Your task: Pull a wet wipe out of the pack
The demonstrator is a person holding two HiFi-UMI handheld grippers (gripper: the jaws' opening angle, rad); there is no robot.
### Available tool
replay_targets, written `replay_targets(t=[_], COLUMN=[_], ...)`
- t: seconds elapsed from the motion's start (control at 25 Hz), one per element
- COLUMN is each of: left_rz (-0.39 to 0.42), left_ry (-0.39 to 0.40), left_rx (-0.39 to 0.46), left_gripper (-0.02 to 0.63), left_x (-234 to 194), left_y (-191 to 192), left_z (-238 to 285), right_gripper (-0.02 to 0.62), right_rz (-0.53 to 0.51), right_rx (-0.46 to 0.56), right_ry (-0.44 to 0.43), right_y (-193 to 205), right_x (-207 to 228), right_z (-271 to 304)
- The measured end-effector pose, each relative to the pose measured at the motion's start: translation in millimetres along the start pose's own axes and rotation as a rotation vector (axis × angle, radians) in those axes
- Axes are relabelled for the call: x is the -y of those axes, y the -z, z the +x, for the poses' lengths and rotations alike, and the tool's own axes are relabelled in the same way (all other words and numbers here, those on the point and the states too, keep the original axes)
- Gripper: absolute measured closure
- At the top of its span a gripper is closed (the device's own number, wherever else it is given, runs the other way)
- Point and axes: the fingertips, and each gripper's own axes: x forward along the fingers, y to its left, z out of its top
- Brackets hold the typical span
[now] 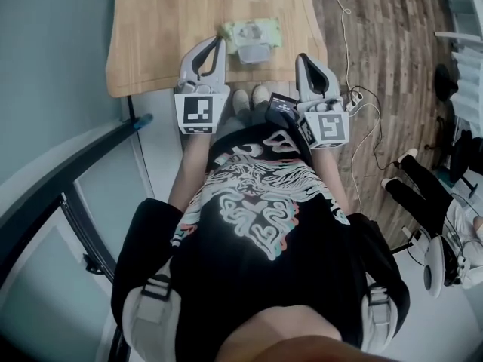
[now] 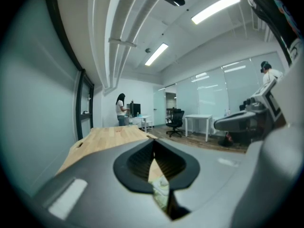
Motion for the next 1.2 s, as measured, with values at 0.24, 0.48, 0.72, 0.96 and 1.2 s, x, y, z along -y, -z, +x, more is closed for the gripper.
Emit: replay_targets(t=[0.24,0.48,0.72,0.96,1.2], left_rz=[0.011,0.03,0.051,0.035,0.038], left_ry=[0.015,0.011,0.029,0.041,0.071], left_rx=[0.009,0.001,-0.026,-0.052,-0.093], left_gripper=[0.619,0.62,0.618,0.619,0.619], left_x=[2,-2,1,1,8], left_y=[-2,7,15,27,50], left_z=[9,19,31,42,54], right_gripper=[0.595,0.596,0.596,0.595,0.595], right_rz=[-0.004,0.002,-0.004,-0.043,-0.095], right_rx=[-0.003,0.002,-0.01,-0.081,-0.147], right_ry=[-0.012,-0.029,-0.017,-0.059,-0.13], right_y=[5,13,23,41,63], right_x=[1,4,15,6,-7], right_z=[2,14,25,35,46])
